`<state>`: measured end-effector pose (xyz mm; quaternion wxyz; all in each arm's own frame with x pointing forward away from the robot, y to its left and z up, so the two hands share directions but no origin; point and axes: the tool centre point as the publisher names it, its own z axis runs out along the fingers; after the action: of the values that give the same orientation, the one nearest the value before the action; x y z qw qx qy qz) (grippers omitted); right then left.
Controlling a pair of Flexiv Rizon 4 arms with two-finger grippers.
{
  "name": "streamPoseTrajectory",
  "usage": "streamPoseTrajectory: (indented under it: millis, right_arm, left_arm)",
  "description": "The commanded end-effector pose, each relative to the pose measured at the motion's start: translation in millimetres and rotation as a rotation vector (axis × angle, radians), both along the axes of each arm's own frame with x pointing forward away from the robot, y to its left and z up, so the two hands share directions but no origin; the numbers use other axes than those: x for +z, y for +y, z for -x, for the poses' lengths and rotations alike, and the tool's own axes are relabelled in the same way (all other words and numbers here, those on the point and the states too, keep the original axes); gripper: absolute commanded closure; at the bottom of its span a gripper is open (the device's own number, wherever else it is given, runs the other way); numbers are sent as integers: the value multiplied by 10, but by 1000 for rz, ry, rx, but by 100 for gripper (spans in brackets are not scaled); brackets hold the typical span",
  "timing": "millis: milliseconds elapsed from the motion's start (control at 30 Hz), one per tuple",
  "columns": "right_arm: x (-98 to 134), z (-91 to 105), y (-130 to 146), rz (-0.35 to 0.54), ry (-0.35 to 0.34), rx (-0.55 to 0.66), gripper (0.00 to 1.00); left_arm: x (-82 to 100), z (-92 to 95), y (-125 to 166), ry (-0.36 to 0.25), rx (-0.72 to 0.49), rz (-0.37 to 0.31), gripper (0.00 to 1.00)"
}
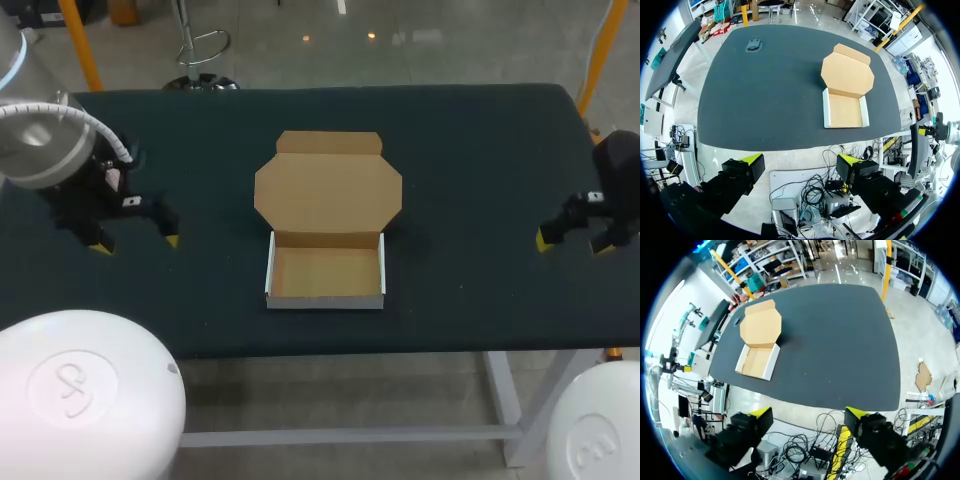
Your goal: Assemble the packaging by folding the flat box into shape, placing the metal phone stand inside, and closing the box properly
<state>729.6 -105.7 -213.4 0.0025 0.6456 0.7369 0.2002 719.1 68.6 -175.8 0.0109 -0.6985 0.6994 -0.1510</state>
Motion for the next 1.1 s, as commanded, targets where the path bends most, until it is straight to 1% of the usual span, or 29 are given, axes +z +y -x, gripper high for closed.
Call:
streamPoseTrajectory:
  millis: [33, 233, 567, 733, 1100]
  right_arm:
    - [18, 34, 9, 3, -3, 0, 0]
    - [18, 34, 9, 3, -3, 0, 0]
    - [18, 34, 9, 3, -3, 0, 0]
    - [18, 34, 9, 3, -3, 0, 0]
    - [18, 34, 9, 3, -3, 0, 0]
  left_arm:
    - [-31, 3, 32, 1, 7, -4, 0]
    - [-129, -68, 95, 3, 24, -14, 0]
    - [-344, -284, 224, 18, 37, -36, 0]
    - [-439, -361, 312, 24, 40, -39, 0]
    - [-728, -631, 525, 61, 41, -64, 0]
